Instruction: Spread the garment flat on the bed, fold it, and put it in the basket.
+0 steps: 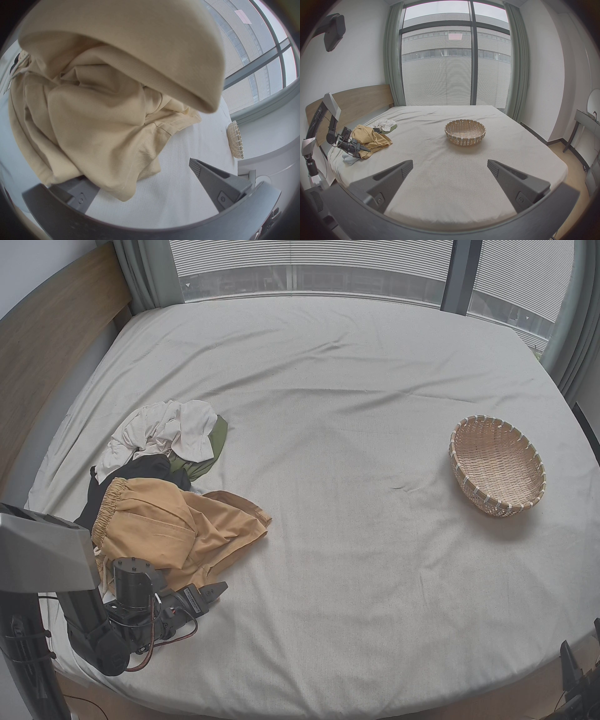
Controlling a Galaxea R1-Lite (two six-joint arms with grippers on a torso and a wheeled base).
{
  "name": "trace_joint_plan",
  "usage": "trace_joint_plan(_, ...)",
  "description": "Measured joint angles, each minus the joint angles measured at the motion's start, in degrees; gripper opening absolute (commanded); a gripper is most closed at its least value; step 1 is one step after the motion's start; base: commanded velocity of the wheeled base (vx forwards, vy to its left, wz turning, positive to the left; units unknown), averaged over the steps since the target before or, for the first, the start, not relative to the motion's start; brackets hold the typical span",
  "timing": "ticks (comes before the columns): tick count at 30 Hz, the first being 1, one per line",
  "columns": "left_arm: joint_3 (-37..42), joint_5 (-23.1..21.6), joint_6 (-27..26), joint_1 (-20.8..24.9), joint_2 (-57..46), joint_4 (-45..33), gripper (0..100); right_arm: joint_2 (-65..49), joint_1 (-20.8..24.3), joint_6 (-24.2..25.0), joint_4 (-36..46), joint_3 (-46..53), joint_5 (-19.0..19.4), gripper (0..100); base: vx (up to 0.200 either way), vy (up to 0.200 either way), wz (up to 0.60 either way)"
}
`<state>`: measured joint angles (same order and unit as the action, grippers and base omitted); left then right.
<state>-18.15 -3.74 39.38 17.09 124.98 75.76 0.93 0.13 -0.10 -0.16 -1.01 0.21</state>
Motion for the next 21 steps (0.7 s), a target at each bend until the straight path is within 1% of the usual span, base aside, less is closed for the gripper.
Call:
trace_joint_plan(13,-1.1,0.1,0.3,0.4,0.6,0.2,0,0.0,0.0,0.0,0.0,0.0,0.0,100,0.000,0.000,0.00)
trace_joint_plan(17,-1.6,0.4,2.7,2.4,0.5,2.7,0,0.0,0.0,0.0,0.0,0.0,0.0,100,0.000,0.000,0.00)
trace_joint_plan(21,-2.8,1.1,3.8,4.7,0.4,4.3,0,0.0,0.0,0.0,0.0,0.0,0.0,100,0.000,0.000,0.00)
